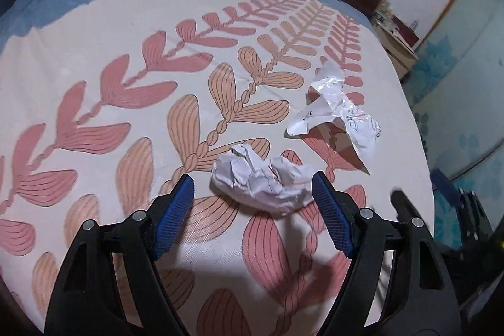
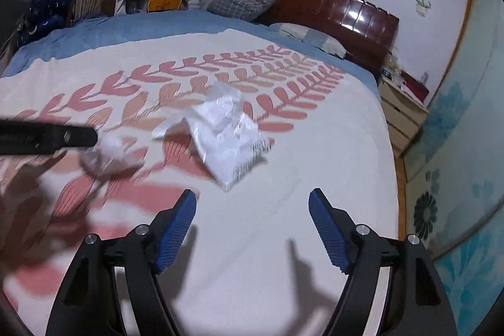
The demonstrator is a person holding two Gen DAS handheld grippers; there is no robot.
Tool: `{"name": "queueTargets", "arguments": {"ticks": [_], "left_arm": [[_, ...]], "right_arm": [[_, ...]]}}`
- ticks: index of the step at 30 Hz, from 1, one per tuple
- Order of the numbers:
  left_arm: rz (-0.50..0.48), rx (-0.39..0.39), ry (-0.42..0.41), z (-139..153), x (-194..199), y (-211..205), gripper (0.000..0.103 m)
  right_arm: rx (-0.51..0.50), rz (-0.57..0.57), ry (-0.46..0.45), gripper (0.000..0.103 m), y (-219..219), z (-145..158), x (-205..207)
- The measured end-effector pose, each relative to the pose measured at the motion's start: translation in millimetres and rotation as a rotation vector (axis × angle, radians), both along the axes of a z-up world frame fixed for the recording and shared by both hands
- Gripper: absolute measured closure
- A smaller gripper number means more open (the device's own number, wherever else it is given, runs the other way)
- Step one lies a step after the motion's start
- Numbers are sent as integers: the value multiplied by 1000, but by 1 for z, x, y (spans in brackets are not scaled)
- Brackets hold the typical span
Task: Collect trash
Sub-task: 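Grasp the crumpled white paper with the left tool while the right tool grasps the plastic bag, then carry both items to the red wastebasket and open both tools over it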
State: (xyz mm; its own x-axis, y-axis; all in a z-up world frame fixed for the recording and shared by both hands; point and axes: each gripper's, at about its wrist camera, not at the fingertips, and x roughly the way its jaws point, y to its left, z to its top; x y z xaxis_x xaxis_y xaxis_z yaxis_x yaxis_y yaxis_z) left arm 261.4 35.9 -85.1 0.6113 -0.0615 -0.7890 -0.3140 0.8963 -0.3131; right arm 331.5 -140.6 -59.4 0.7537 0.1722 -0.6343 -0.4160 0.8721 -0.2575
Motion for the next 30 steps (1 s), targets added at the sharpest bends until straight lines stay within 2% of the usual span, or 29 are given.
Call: {"name": "queueTargets", "arguments": {"ticks": [4,7,10,11,12,13,14,15,18,20,25,30], "left_arm": [[33,-54,44,-15,12,7,26],[50,-86,35,-20,17,11,26],[69,-105,23,-23,19,14,26],[71,-104,23,-24,20,14,28],[74,-100,23,-24,20,13,29],[74,-96,22,-24,20,13,35],[66,-105,17,-24,19,13,38],[65,-111,14,-24,19,13,39],[68,-128,0,-24,19,16,43],[67,-148,-18,-24,17,17,54],[79,-158,-69,-13,2,16,58],[48,-121,-131,17,-28,9,59]], "right_arm": [[25,27,6,29,20,3,35],[33,102,55,29,39,-3,51],[-21,139,65,29,62,-15,61],[-52,145,93,30,70,-23,67],[-72,143,114,34,74,-28,69],[-89,137,138,38,78,-34,75],[-99,126,170,52,81,-40,82],[-90,116,190,71,80,-42,87],[-27,102,187,82,70,-39,89],[36,76,184,84,57,-34,87],[194,23,198,86,16,-16,72],[350,2,194,86,-37,19,14]]}}
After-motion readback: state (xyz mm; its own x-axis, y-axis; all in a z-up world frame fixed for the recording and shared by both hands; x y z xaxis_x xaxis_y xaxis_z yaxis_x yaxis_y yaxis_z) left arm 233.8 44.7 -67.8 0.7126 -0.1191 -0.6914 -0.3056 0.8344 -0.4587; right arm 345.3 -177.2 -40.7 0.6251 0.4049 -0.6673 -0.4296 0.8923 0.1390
